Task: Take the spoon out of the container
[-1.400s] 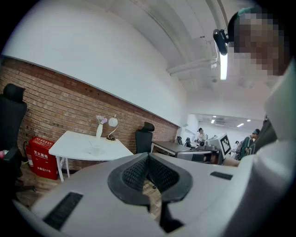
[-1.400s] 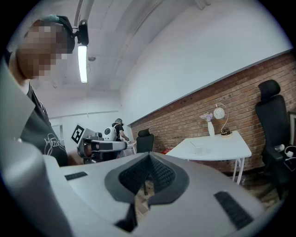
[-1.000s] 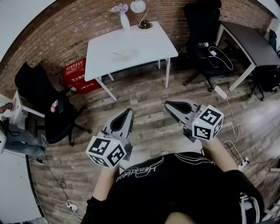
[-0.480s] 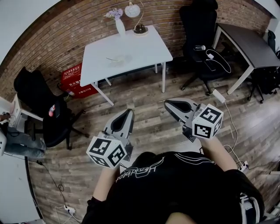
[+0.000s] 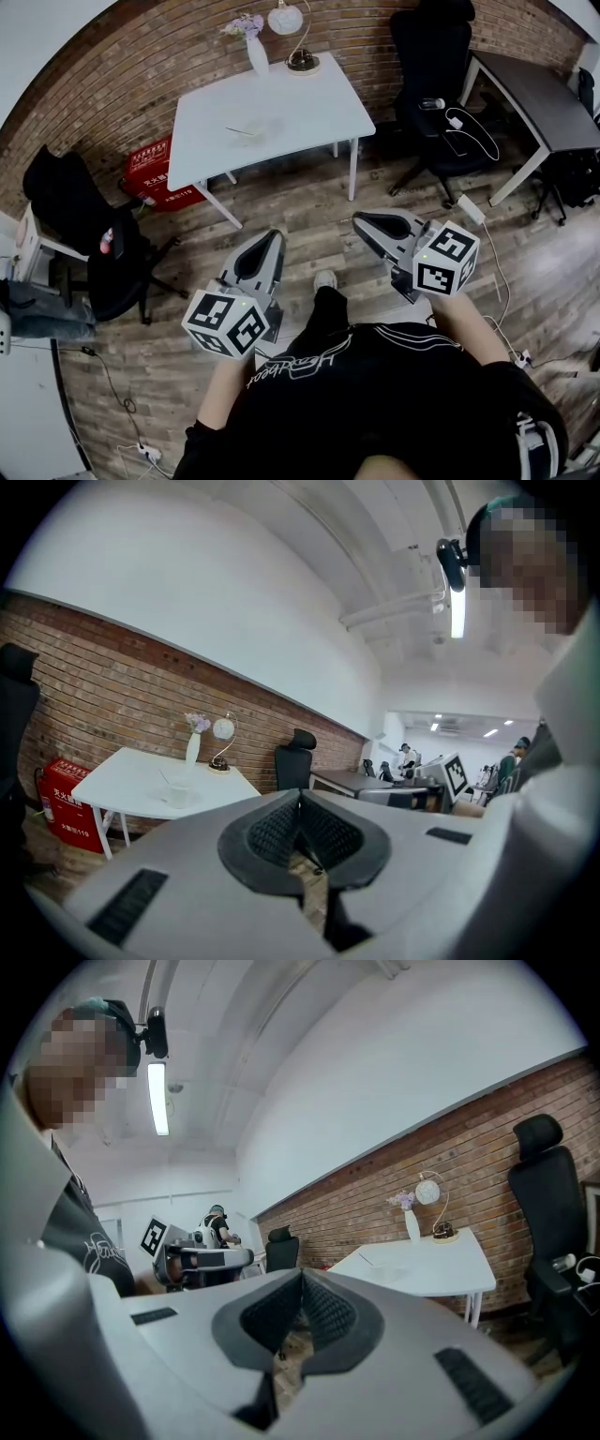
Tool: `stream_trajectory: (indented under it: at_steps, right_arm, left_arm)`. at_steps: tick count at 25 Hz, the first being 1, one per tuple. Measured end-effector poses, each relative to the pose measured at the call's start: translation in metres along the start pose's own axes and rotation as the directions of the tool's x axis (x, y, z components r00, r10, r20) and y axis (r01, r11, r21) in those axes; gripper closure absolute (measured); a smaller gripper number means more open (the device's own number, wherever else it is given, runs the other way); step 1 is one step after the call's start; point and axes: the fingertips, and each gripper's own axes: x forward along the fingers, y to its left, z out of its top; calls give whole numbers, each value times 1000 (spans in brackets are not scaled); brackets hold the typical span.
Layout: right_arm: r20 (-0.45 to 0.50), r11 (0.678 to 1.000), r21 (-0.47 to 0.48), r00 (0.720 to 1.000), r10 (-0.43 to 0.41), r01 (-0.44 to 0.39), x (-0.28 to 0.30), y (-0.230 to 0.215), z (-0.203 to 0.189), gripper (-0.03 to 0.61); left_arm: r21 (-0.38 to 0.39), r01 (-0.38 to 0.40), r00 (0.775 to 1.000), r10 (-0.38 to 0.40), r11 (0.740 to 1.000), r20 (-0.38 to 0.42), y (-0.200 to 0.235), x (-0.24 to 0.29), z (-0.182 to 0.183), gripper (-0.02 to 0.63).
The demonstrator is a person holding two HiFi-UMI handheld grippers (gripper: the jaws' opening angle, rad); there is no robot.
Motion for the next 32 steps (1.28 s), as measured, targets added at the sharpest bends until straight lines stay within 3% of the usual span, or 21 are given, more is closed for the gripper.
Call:
stream_trajectory:
  at_steps: [19,25,32]
  right_arm:
    - [-26,999,22,999,-32,33,190,-170,75,581]
    - [-26,999,22,999,-43,44,229,-201,83,581]
    - [-65,999,31,997,-39,41,248,-222,73,581]
  left_arm:
    - [-32,-18,1000,18,999,-7,216,150,79,606]
    - [-54,-54,998,52,997,-27,272,173,80,606]
    - [-85,-106,994,103,991,-44,309,187,70,606]
